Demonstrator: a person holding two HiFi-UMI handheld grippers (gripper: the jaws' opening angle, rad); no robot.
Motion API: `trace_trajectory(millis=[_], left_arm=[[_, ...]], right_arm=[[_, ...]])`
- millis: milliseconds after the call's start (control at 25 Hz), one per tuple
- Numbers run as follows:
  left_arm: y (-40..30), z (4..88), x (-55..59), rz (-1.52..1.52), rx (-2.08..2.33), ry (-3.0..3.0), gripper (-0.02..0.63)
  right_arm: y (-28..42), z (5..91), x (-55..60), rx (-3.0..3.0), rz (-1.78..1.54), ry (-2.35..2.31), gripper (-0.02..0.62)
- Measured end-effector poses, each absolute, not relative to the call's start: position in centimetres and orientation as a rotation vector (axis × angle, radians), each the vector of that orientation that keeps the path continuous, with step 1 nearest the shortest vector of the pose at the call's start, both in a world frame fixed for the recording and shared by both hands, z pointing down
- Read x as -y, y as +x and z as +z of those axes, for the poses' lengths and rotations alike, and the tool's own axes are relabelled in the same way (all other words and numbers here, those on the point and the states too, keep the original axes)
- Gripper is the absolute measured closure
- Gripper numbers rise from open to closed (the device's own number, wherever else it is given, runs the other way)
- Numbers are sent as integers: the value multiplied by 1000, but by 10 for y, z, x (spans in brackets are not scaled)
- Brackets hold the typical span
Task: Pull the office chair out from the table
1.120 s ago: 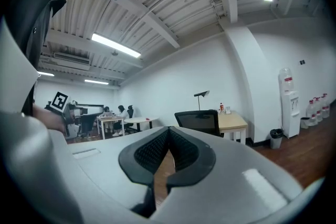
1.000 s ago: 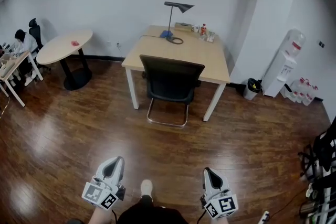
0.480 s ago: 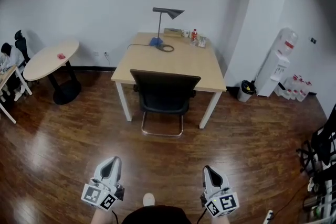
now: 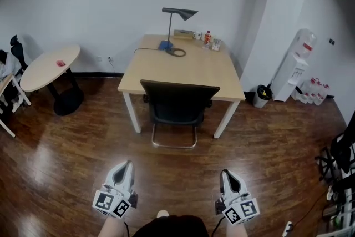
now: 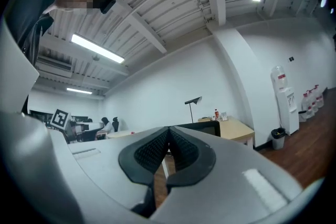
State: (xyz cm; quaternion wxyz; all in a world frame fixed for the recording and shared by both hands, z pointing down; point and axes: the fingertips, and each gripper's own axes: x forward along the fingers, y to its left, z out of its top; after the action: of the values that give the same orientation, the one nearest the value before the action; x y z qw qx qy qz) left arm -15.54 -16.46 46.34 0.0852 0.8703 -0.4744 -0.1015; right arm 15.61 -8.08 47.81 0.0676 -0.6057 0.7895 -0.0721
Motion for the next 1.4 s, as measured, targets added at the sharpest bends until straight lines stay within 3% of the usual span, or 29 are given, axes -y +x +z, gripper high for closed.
trace_trajectory(millis=[720,1400], left_arm=[[-123,471,298,-319,1495,2562,604],[-47,483,394,-203,1409,2621,604]], right_arm=[[203,484,235,-2439,-190,-1731,581],[250,493,356,-2585,-162,-1677,581]])
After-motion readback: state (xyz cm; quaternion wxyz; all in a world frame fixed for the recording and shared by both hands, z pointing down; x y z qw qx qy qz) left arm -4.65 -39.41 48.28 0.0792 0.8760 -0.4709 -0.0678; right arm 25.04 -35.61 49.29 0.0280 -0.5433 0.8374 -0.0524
